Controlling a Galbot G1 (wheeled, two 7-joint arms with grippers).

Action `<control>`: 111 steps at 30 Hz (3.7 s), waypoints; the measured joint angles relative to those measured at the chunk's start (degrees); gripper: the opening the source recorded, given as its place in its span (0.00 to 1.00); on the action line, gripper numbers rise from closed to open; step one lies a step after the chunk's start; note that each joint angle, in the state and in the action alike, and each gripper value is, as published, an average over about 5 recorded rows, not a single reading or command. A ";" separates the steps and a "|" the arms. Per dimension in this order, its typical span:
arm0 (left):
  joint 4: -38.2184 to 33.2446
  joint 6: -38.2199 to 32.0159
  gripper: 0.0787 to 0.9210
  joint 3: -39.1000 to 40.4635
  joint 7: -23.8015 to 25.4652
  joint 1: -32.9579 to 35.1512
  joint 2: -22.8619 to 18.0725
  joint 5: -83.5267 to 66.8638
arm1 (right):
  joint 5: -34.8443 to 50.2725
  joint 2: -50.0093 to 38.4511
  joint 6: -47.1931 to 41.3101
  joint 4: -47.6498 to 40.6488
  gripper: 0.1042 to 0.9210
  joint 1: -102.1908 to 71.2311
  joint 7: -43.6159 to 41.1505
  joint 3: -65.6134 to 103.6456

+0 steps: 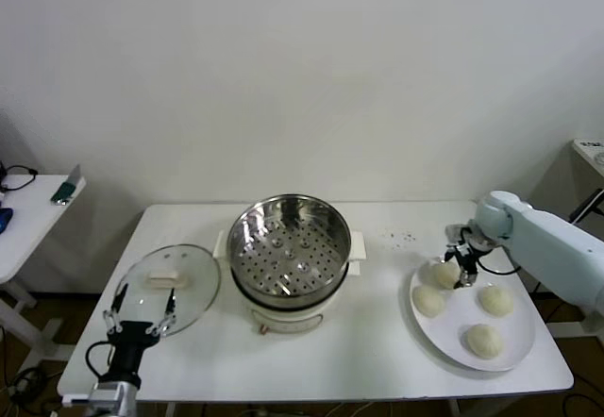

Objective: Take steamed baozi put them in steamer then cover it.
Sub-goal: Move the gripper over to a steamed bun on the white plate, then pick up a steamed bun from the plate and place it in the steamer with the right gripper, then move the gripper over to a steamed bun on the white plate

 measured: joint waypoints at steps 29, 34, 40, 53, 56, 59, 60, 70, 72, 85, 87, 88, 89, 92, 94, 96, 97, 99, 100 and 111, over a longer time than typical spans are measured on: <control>-0.01 -0.27 0.88 0.10 -0.82 1.15 0.12 -0.58 | 10.61 12.86 18.03 4.52 0.72 33.70 -5.68 -20.28; -0.22 -0.32 0.88 0.52 -0.78 1.33 0.30 -0.74 | 10.86 19.09 22.29 6.04 0.73 36.99 -6.56 -21.90; -1.04 0.08 0.88 1.10 -0.71 1.40 0.61 -0.90 | 8.57 26.06 26.73 6.95 0.73 37.94 -6.79 -22.34; -1.69 -0.42 0.88 0.29 -0.74 2.84 2.00 -1.96 | -5.29 36.24 33.94 5.94 0.73 31.23 -5.85 -20.02; -1.78 -0.50 0.88 0.23 -0.75 3.09 2.12 -2.04 | -8.60 37.24 34.89 5.30 0.73 29.12 -5.41 -19.45; -1.81 -0.62 0.88 0.28 -0.75 3.32 2.13 -2.07 | -11.67 37.98 35.59 4.55 0.74 27.19 -4.98 -18.80; -1.80 -0.66 0.88 0.32 -0.75 3.38 2.12 -2.06 | -12.62 38.22 35.77 4.26 0.74 26.55 -4.82 -18.59; -1.44 -0.83 0.88 0.38 -0.77 3.56 1.85 -1.97 | -20.05 40.71 37.21 1.46 0.74 21.46 -2.94 -16.26; -1.30 -0.96 0.88 0.30 -0.80 3.54 1.85 -1.83 | -20.95 41.16 37.31 0.85 0.74 20.81 -2.65 -15.92; -0.86 -0.93 0.88 -0.07 -1.22 3.76 1.54 -1.49 | -21.45 40.82 35.79 0.54 0.88 20.05 -2.44 -14.98; -0.94 -0.85 0.88 -0.01 -1.25 3.76 1.47 -1.49 | -20.49 40.27 35.45 1.06 0.88 20.70 -2.75 -14.87; -0.94 -0.83 0.88 0.05 -1.27 3.74 1.46 -1.49 | -19.78 39.93 35.21 1.37 0.88 21.14 -2.92 -14.90; -0.91 -0.81 0.88 0.12 -1.29 3.72 1.46 -1.47 | -18.92 39.55 34.95 1.68 0.88 21.67 -3.07 -15.02; -0.78 -0.85 0.88 0.31 -1.31 3.70 1.44 -1.40 | -15.32 38.08 33.88 2.80 0.88 23.93 -3.46 -15.88; -0.71 -0.95 0.88 0.36 -1.31 3.81 1.44 -1.36 | -12.08 36.82 32.92 3.65 0.88 25.92 -3.65 -16.83; -0.65 -1.09 0.88 0.33 -1.30 3.99 1.45 -1.39 | -8.19 35.32 31.69 4.65 0.88 28.19 -3.72 -18.12; -0.61 -1.15 0.88 0.29 -1.29 4.09 1.47 -1.42 | -5.95 34.44 30.89 5.27 0.88 29.44 -3.67 -18.93; -0.51 -1.24 0.88 0.20 -1.29 4.26 1.54 -1.54 | -1.04 32.34 28.85 6.74 0.88 32.09 -3.30 -20.88; -0.47 -1.27 0.88 0.16 -1.28 4.35 1.60 -1.62 | 1.63 31.11 27.56 7.62 0.88 33.46 -2.96 -22.00; -1.55 -0.53 0.88 0.21 -1.04 4.50 1.71 -2.10 | 24.78 13.04 6.09 19.46 0.88 42.19 2.56 -32.65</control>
